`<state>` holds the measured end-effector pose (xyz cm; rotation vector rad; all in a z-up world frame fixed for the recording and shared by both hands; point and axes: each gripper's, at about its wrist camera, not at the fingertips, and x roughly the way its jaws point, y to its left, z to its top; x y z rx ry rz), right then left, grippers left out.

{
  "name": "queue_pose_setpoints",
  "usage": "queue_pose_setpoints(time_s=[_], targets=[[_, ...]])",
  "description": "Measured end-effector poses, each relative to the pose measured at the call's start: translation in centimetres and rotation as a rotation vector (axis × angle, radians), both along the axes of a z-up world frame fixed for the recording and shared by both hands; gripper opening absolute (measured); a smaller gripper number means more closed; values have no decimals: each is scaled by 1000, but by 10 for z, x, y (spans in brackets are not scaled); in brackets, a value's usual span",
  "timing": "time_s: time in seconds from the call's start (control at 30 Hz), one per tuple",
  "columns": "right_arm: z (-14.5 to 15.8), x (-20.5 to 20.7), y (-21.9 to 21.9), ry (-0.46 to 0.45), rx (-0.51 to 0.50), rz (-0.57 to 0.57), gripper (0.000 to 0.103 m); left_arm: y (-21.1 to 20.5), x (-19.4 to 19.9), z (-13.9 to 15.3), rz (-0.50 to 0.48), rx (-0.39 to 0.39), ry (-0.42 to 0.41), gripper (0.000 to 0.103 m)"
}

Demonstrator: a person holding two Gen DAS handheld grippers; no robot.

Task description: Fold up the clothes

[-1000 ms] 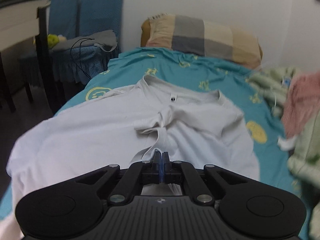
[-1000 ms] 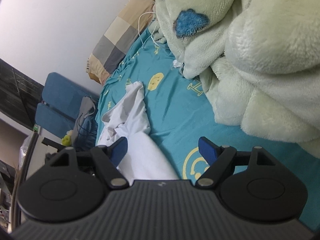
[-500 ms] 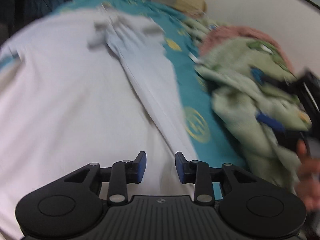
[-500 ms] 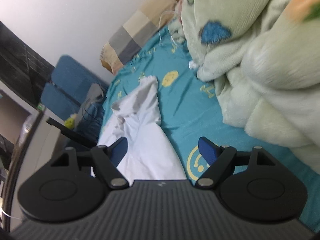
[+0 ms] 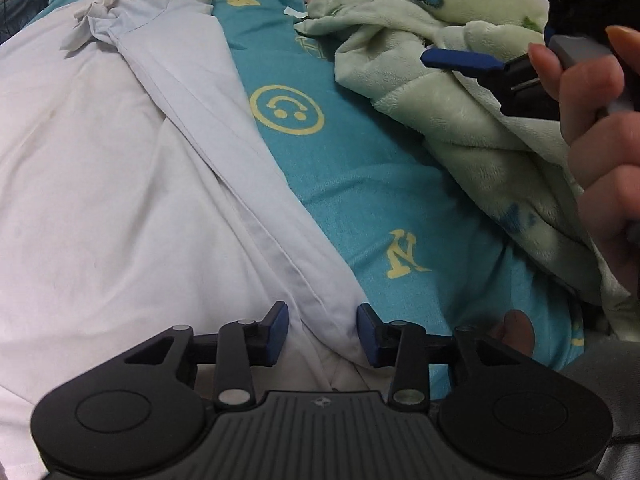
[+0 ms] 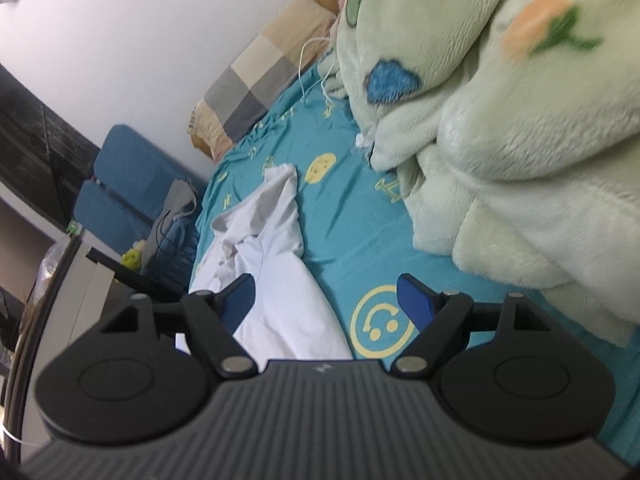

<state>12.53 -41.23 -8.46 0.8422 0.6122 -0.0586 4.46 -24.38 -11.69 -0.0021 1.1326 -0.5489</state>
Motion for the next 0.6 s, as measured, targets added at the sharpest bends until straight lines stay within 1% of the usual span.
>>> queue_pose_setpoints(time_s=[0.03,0.07,0.1,0.13,0.17,0.27,0.37,0.43,0.5,0.57,0.6], targets=[[-1,0,0,1,2,4,81,-1,1,0,2,4,0,35],[-1,0,0,-1,3,4,81,1,2,2,2,12,-7,26],[-1,1,0,-3,4,3,81,1,2,2,1,23,-14,20],[-1,1,0,-4,3,3,81,1,2,3,1,30,-17,12],[-1,1,0,-3,2,5,81,3,3,5,4,21,-11,9],[-2,2,3,4,-5,16,81,10,4,17,23,-22,7,6],[-2,4,5,10,-18,25,81,25,1,45,19,-96,4,6],[-2,5,7,12,-23,30,81,42,1,67,24,-157,5,6],[-2,6,9,17,-35,35,81,64,4,85,39,-237,23,6],[-2,8,13,28,-54,47,81,88,9,91,61,-300,69,6],[-2,9,15,34,-65,53,81,98,10,86,85,-271,77,6]])
